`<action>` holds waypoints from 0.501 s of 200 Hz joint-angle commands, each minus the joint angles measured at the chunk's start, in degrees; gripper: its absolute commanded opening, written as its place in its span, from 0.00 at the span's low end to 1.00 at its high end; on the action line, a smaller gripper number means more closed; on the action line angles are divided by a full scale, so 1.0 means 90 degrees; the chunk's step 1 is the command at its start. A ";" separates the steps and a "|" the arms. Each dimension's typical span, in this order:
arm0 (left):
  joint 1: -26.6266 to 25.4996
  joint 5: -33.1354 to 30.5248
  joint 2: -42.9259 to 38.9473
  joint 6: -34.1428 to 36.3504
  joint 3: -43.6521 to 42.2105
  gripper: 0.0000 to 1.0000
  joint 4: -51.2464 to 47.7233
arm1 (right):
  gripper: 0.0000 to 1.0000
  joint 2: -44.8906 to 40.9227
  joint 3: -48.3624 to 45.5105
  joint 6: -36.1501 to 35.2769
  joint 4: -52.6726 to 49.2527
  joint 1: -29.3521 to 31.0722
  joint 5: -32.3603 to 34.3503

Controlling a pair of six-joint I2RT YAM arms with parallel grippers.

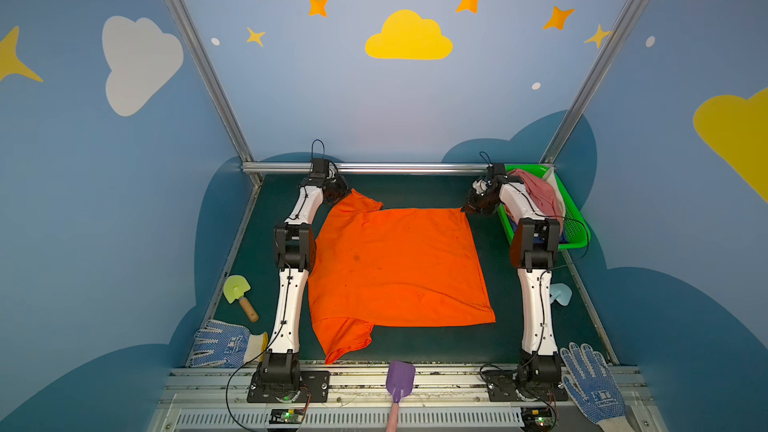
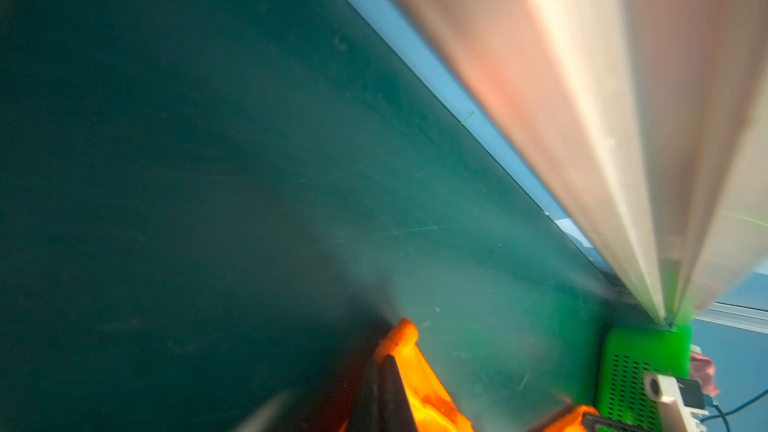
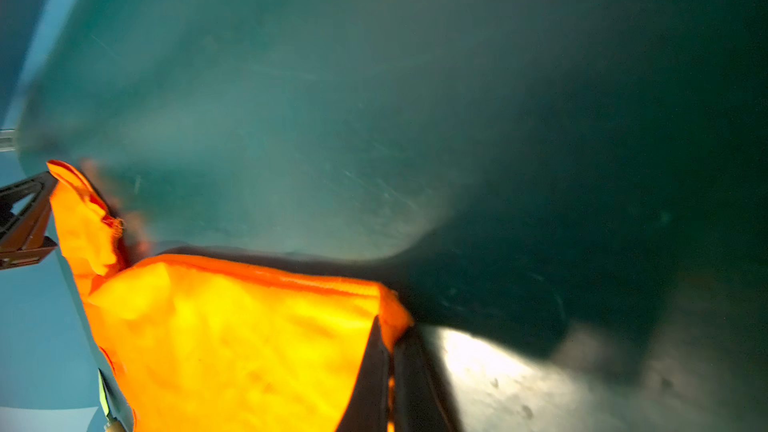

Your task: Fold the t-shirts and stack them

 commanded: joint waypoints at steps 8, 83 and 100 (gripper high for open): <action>0.0110 0.0072 0.0023 -0.0159 0.0414 0.05 0.1376 | 0.00 0.0179 0.0484 0.0182 0.0327 -0.0065 -0.0196; 0.0173 0.0401 -0.0122 -0.0348 0.0600 0.05 0.1831 | 0.00 -0.0025 0.0587 0.0228 0.0526 -0.0097 -0.0534; 0.0173 0.0565 -0.0246 -0.0348 0.0540 0.05 0.1788 | 0.00 -0.0144 0.0406 0.0148 0.0494 -0.0075 -0.0543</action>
